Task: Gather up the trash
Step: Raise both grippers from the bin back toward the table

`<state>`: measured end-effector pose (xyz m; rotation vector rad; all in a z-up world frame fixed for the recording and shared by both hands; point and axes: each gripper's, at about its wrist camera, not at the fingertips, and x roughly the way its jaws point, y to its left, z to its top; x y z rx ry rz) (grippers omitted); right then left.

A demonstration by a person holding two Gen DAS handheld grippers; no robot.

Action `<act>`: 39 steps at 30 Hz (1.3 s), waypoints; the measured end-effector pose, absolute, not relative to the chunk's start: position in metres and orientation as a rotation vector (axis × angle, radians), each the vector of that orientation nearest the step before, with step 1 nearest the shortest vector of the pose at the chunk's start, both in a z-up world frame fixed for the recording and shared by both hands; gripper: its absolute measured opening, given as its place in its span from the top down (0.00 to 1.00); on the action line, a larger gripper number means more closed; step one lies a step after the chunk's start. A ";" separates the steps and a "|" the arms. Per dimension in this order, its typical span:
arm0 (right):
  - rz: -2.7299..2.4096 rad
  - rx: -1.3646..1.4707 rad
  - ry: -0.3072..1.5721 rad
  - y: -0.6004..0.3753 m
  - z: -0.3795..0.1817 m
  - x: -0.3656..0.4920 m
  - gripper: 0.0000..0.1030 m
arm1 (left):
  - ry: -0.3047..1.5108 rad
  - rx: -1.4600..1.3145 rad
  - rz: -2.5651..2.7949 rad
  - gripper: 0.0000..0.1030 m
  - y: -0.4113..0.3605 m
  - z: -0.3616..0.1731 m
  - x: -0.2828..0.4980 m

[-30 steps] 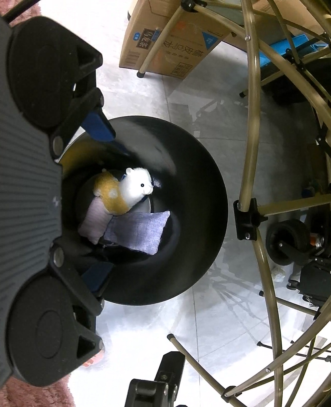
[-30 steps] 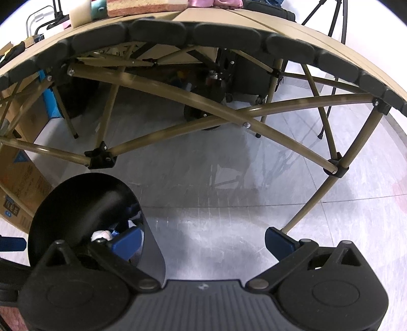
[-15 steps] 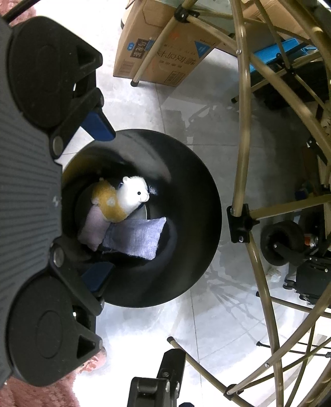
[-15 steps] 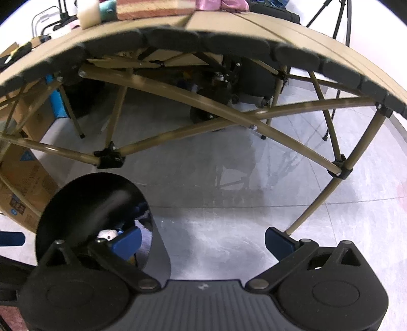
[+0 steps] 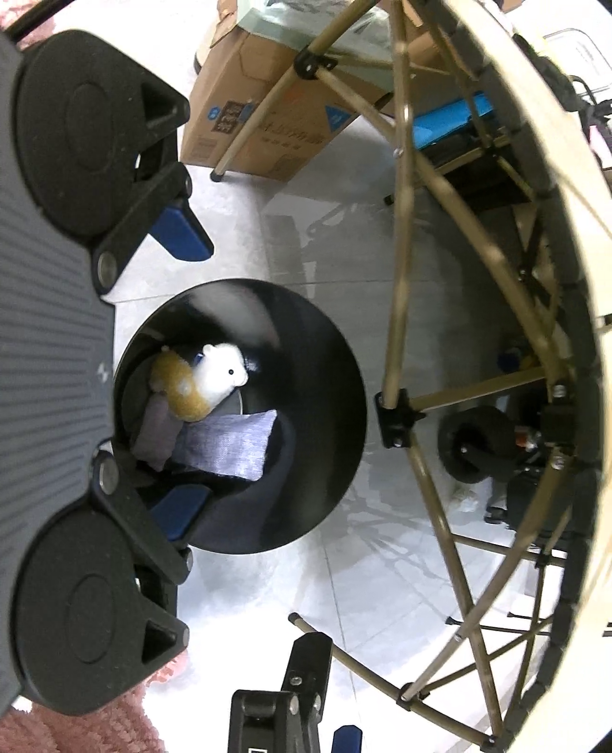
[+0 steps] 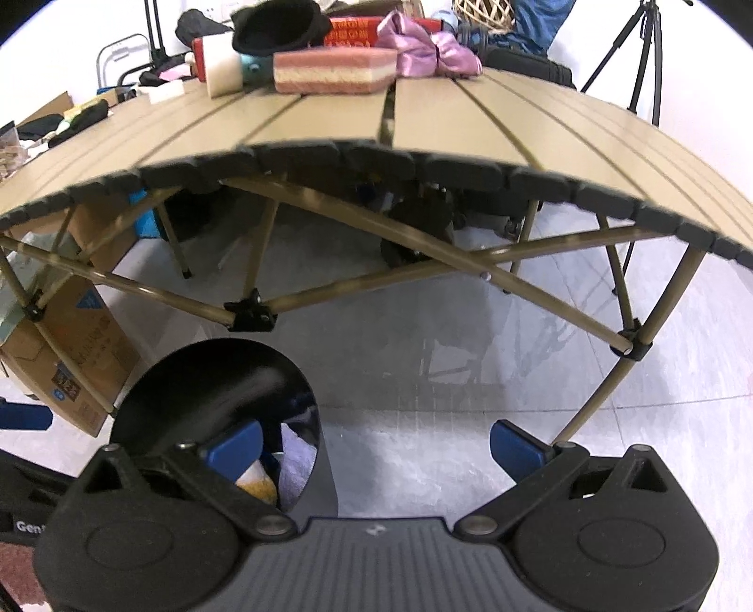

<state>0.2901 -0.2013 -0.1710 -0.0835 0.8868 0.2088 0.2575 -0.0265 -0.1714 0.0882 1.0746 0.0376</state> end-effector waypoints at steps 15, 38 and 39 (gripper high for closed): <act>0.278 -0.016 0.785 -0.205 -0.126 0.260 0.00 | 0.903 0.125 0.039 0.00 -0.027 -0.121 0.223; 0.300 0.011 0.398 -0.205 -0.021 0.270 0.00 | 0.550 0.002 0.108 0.00 -0.009 -0.016 0.262; 0.297 0.011 0.382 -0.204 -0.017 0.273 0.00 | 0.542 -0.002 0.113 0.00 -0.009 -0.013 0.266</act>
